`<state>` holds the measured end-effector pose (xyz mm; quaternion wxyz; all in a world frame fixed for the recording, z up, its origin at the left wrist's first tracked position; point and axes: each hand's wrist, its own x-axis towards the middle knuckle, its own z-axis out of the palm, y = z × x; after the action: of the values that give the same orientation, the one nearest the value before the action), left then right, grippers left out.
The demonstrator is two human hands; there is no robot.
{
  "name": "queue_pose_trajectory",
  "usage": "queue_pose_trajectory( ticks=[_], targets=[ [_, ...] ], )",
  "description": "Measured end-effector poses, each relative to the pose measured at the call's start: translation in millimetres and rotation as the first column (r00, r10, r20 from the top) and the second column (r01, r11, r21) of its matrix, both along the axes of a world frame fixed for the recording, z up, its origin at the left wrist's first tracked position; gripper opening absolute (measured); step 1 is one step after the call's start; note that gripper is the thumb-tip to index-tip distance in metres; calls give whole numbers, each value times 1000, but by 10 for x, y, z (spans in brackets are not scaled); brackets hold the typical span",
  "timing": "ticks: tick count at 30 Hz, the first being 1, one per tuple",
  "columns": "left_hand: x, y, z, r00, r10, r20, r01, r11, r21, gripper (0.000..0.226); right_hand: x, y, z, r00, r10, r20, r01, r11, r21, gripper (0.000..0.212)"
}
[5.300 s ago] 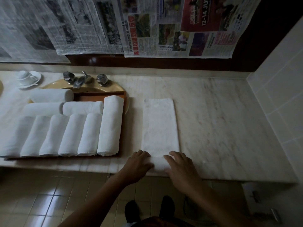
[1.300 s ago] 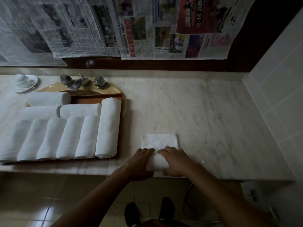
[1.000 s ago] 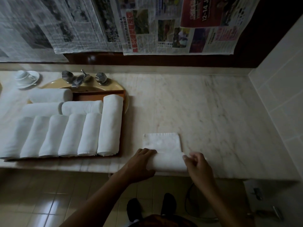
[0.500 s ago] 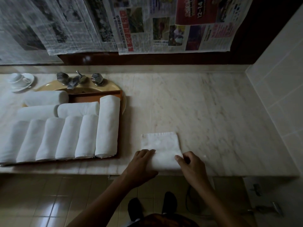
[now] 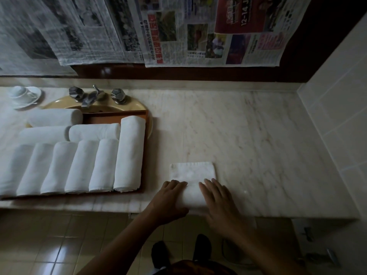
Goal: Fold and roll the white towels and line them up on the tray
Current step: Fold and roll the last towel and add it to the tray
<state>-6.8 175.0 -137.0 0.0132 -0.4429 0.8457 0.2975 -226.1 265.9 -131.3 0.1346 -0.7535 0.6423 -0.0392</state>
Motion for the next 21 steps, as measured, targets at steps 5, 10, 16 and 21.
queue_pose_trajectory(
  ticks=[5, 10, 16, 21],
  targets=[
    [13, -64, 63, 1000, -11, 5, 11, 1000, 4, 88, -108, -209, -48, 999, 36, 11, -36, 998, 45, 103],
    [151, 44, 114, 996, 52, -78, -46, 996, 80, 70, -208, -155, 136, 986, -7, 168, -25, 983, 185, 81],
    [258, -44, 113, 975, 161, -152, -126, 969, 214, 81, -341, -376, 233, 942, -175, 286, 63, 930, 363, 72],
    [181, -231, 92, 931, 339, -134, -268, 886, 378, 79, -436, -605, 184, 941, -164, 295, 59, 940, 335, 59]
  ],
)
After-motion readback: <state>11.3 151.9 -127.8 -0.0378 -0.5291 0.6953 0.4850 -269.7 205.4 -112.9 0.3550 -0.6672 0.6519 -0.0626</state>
